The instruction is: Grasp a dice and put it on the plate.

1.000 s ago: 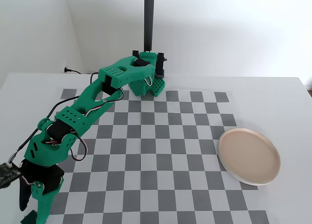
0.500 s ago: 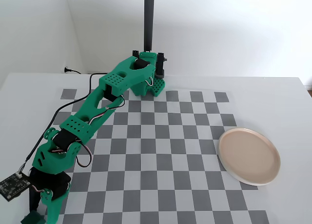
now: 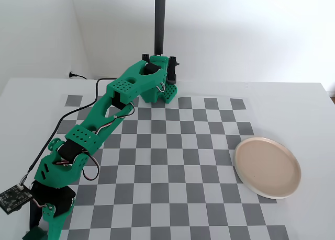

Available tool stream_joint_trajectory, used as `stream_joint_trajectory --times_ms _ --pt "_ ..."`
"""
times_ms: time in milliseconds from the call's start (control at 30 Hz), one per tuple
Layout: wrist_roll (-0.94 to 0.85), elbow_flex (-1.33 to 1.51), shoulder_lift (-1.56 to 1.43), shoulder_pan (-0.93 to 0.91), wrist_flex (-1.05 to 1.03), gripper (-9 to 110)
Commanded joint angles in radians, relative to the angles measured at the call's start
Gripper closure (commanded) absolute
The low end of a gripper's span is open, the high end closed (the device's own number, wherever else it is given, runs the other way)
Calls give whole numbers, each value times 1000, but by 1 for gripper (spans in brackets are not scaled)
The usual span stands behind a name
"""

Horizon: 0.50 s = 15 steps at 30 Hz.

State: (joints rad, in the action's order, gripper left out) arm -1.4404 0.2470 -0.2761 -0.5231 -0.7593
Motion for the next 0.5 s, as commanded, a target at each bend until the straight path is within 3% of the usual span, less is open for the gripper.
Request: stream_joint_trajectory --times_ms 0,467 --pt "2 -95 -60 2 34 83" --pt "-14 -95 -49 -2 34 88"
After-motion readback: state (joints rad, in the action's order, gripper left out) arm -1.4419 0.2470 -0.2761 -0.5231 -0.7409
